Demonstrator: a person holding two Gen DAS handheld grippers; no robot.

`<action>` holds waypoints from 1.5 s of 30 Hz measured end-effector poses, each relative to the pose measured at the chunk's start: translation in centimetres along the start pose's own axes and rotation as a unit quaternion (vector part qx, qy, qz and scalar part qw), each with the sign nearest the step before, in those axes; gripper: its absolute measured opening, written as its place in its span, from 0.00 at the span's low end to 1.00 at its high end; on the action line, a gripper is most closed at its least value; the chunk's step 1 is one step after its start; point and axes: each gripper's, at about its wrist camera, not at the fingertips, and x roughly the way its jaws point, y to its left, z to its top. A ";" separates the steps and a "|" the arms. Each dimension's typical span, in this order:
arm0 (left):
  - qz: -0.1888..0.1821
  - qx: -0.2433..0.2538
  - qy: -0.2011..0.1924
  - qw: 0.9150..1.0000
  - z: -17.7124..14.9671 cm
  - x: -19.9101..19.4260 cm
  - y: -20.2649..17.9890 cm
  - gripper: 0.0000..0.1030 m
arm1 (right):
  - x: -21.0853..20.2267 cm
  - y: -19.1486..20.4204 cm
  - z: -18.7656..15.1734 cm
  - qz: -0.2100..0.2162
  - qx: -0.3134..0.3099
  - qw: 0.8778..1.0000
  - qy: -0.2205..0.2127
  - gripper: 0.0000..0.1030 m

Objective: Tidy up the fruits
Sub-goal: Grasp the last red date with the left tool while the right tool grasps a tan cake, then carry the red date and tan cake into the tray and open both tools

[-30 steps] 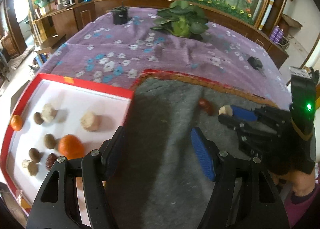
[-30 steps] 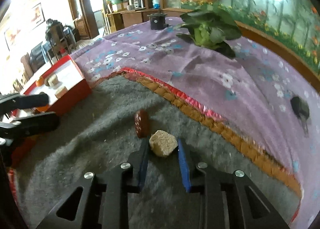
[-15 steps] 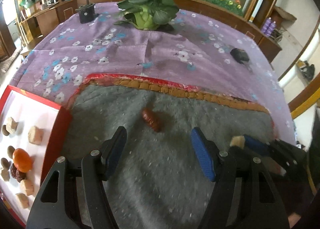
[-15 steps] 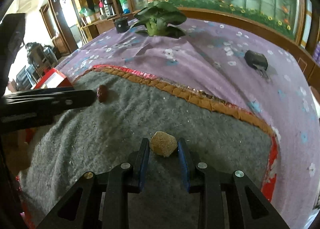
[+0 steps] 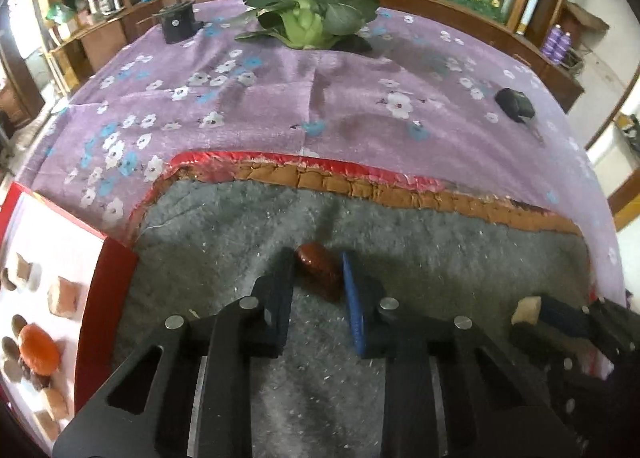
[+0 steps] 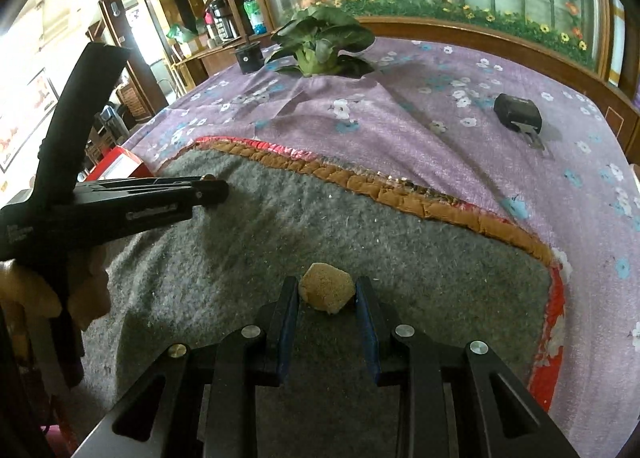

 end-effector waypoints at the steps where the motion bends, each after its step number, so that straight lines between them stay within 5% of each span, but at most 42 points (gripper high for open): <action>1: -0.002 0.001 0.001 1.000 -0.2 -0.2 0.2 0.22 | 0.0 0.1 0.0 0.001 0.002 1.000 0.000 0.27; 9: -0.007 0.011 -0.015 1.000 -2.2 -3.6 1.7 0.22 | -1.1 0.8 0.6 0.007 0.015 1.000 -0.014 0.27; 27: 0.035 0.016 -0.066 0.997 -6.8 -9.1 5.5 0.22 | -1.4 10.6 0.4 0.032 -0.028 0.999 -0.014 0.27; 45: 0.064 -0.043 -0.094 0.993 -8.9 -12.5 13.5 0.22 | -0.2 20.1 1.6 0.063 -0.104 0.993 -0.005 0.27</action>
